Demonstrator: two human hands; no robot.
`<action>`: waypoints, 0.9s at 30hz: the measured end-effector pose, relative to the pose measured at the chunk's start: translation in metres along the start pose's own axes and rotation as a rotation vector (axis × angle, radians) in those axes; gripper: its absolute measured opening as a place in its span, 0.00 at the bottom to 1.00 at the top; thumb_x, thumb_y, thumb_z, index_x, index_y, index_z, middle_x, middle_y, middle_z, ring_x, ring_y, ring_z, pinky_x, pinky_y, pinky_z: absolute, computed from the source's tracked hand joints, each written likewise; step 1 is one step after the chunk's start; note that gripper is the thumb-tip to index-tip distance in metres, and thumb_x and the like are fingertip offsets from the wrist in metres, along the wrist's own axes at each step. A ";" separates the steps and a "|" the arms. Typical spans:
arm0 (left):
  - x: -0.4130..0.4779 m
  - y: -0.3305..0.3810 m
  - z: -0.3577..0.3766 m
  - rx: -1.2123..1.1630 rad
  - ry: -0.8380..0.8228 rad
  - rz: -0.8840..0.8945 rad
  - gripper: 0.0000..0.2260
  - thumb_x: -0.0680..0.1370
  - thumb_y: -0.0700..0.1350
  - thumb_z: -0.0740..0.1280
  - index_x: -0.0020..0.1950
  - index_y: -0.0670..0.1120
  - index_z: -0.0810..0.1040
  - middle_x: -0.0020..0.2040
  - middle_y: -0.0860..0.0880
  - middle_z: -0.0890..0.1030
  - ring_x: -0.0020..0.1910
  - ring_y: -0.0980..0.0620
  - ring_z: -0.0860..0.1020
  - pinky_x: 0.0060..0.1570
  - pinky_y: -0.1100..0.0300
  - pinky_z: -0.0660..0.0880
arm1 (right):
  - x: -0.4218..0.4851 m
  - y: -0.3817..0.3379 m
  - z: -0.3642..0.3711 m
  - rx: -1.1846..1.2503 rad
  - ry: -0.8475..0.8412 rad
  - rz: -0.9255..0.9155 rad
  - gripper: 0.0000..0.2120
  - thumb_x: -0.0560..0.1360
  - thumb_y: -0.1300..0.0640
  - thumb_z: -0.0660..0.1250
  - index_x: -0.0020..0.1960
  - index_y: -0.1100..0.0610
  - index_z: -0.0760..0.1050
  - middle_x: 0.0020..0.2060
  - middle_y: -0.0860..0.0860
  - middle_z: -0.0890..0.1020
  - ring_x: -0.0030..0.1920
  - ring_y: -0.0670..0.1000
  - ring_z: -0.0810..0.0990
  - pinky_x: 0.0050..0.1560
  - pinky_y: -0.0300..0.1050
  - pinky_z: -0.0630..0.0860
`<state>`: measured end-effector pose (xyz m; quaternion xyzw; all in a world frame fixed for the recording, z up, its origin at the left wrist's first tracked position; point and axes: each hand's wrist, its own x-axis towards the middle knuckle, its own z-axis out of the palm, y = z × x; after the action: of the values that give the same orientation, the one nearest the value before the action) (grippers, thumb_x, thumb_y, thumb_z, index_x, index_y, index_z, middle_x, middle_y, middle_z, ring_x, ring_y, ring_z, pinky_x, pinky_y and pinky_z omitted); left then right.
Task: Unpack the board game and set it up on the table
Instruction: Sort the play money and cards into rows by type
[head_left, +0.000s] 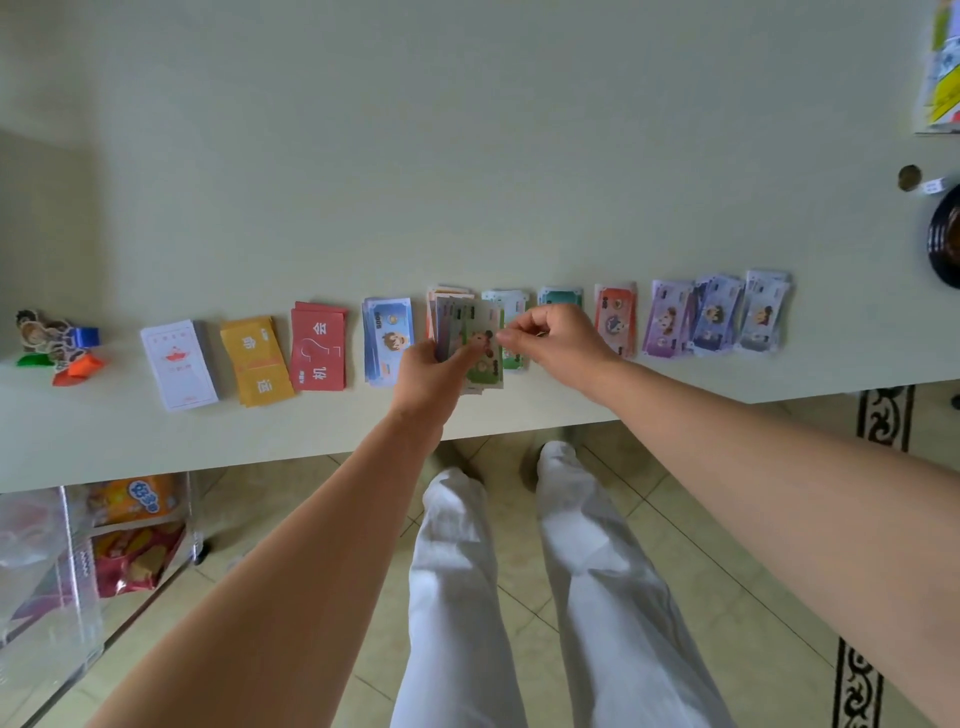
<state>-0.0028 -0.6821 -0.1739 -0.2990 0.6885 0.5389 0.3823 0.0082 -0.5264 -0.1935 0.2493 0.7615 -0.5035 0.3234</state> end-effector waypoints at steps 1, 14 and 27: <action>0.000 0.000 0.003 -0.017 0.004 -0.010 0.02 0.78 0.40 0.66 0.49 0.45 0.78 0.41 0.50 0.81 0.41 0.51 0.81 0.45 0.58 0.80 | 0.001 0.003 -0.004 -0.010 0.021 0.008 0.09 0.75 0.54 0.70 0.48 0.60 0.81 0.40 0.51 0.82 0.41 0.46 0.79 0.46 0.40 0.75; 0.010 -0.004 0.005 0.186 0.215 0.068 0.11 0.76 0.42 0.68 0.36 0.51 0.72 0.37 0.50 0.77 0.39 0.50 0.77 0.43 0.54 0.79 | 0.023 0.011 -0.004 -0.293 0.313 0.035 0.11 0.72 0.54 0.72 0.33 0.55 0.77 0.35 0.50 0.83 0.38 0.48 0.79 0.43 0.41 0.76; -0.008 0.015 0.053 0.026 0.001 0.035 0.03 0.78 0.41 0.66 0.51 0.46 0.76 0.41 0.52 0.79 0.40 0.58 0.78 0.36 0.68 0.76 | -0.006 0.030 -0.044 0.092 0.036 0.024 0.10 0.74 0.55 0.71 0.48 0.62 0.80 0.40 0.51 0.81 0.39 0.45 0.78 0.42 0.39 0.74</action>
<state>-0.0003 -0.6272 -0.1666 -0.2822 0.7007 0.5365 0.3763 0.0228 -0.4749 -0.1950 0.2821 0.7400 -0.5296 0.3038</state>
